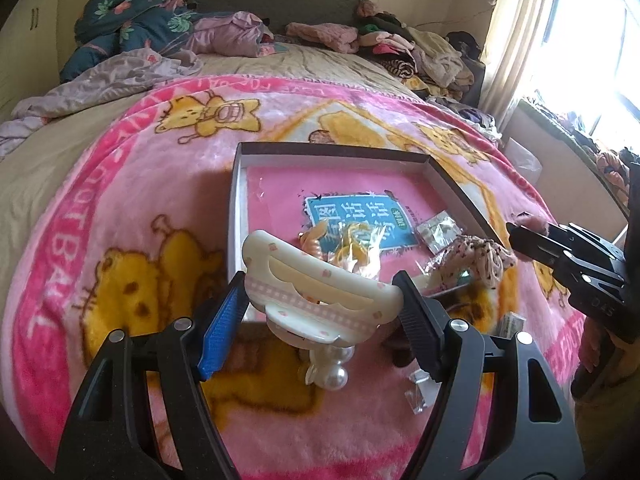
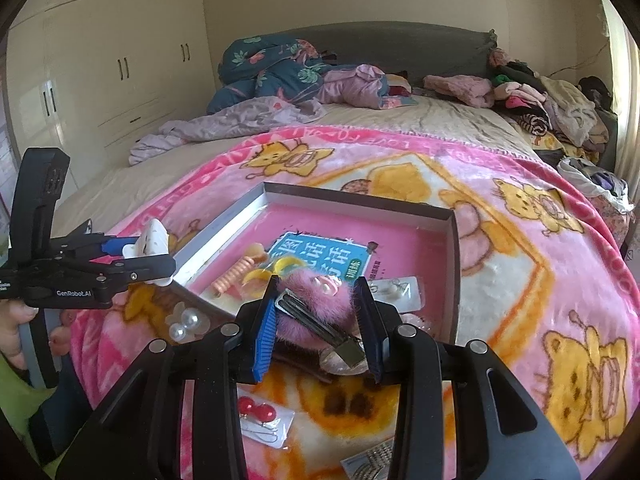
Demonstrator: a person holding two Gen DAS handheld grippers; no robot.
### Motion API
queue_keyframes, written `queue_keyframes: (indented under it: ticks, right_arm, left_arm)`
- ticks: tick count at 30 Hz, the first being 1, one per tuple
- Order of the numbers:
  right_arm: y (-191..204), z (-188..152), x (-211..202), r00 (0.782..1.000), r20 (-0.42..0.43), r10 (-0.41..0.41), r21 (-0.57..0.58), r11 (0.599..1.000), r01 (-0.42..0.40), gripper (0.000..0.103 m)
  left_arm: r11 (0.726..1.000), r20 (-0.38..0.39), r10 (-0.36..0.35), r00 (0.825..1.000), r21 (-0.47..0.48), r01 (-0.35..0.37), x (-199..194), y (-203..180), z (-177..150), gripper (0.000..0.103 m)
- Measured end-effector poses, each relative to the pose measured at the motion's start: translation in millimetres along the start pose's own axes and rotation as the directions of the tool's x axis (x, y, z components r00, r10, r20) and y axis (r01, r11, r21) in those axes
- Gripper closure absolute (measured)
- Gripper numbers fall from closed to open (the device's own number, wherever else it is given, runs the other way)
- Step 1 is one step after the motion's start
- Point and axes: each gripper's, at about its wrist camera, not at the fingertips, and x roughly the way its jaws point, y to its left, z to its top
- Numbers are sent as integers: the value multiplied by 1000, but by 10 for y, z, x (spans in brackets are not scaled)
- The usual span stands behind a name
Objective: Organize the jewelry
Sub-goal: 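Drop the pompom clip into the pink box with right tool while left drops white claw clip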
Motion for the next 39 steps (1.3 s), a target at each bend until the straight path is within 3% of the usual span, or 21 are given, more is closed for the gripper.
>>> queue_keyframes:
  ticks: [11, 25, 39]
  right_arm:
    - [-127, 27, 148, 1000, -10, -24, 29, 999, 24, 68]
    - [-152, 79, 389, 999, -35, -30, 31, 999, 31, 68]
    - [-59, 8, 847, 991, -133, -8, 6, 1000, 9, 68]
  left_arm:
    - [1000, -25, 9, 1000, 23, -8, 296, -53, 155, 39]
    - [1000, -60, 17, 998, 10, -17, 539, 27, 114, 39]
    - [999, -51, 32, 998, 5, -32, 601, 159, 106, 39]
